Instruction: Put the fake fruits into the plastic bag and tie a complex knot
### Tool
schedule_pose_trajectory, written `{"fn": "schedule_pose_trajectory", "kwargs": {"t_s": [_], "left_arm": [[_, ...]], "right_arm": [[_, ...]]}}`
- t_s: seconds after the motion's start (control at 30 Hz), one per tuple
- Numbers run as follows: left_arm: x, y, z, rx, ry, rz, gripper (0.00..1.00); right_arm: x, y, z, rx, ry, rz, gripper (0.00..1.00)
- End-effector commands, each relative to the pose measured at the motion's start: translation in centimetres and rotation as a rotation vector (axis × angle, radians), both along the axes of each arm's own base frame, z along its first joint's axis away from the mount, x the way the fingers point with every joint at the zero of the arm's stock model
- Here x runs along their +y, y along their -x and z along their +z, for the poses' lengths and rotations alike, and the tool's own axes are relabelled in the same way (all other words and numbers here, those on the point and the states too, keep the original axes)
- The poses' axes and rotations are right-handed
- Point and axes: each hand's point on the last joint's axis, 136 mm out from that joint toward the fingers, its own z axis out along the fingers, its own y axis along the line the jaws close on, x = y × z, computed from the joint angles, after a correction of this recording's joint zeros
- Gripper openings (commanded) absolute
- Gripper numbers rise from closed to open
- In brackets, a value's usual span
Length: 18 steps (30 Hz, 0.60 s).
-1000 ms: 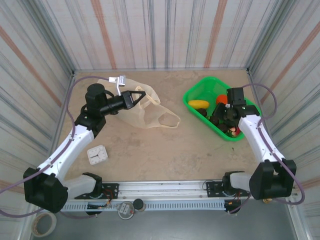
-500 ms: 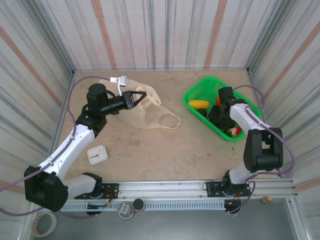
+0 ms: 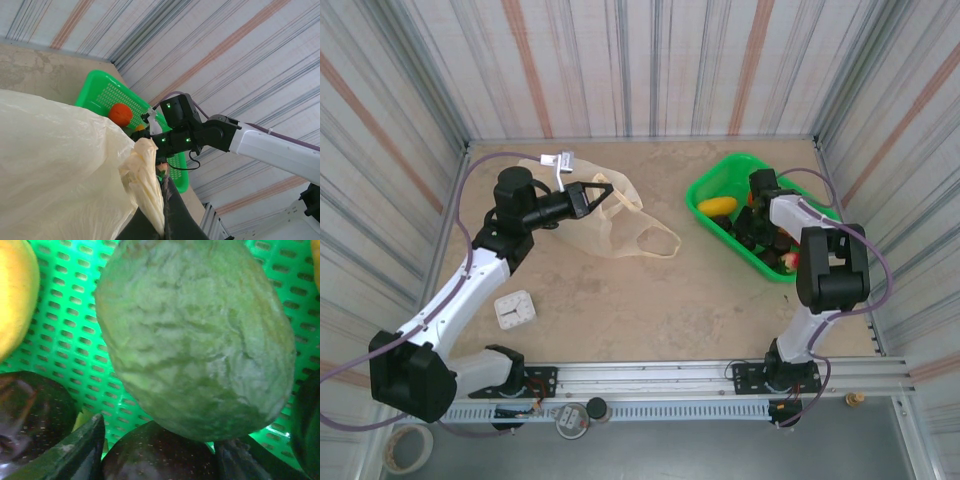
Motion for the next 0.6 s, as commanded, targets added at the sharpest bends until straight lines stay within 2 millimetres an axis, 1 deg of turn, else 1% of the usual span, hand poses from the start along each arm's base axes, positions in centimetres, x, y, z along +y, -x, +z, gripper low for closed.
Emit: {"fn": "schedule_pose_trajectory", "kwargs": {"t_s": [0.0,0.2,0.33,0.4,0.47,0.57], "left_arm": [[-0.2,-0.1,1.0,-0.040,-0.002,-0.012,0.00],[0.0,-0.2,1.1,-0.041,0.001,-0.007,0.00],[0.0,-0.1,1.1,-0.043,0.003,-0.008,0.00],[0.0,-0.1,1.1,-0.041,0.004,-0.009,0.00],[0.0,-0.1,1.1,-0.042,0.004,-0.008,0.00],[0.0,0.0,1.2,-0.043,0.008,-0.007,0.00]], "right_arm": [[0.0,-0.3,2.5,-0.058,-0.020,-0.020,0.56],[-0.7,0.2,7.4,-0.162,-0.027,-0.017,0.55],[-0.7,0.7,10.6,-0.237,-0.039,-0.006,0.56],[-0.9,1.1,11.2,-0.248,-0.045,-0.006,0.56],[-1.1,1.3,11.3,-0.243,-0.027,0.004,0.55],[-1.2,1.8,9.9,-0.186,-0.012,0.018,0.54]]}}
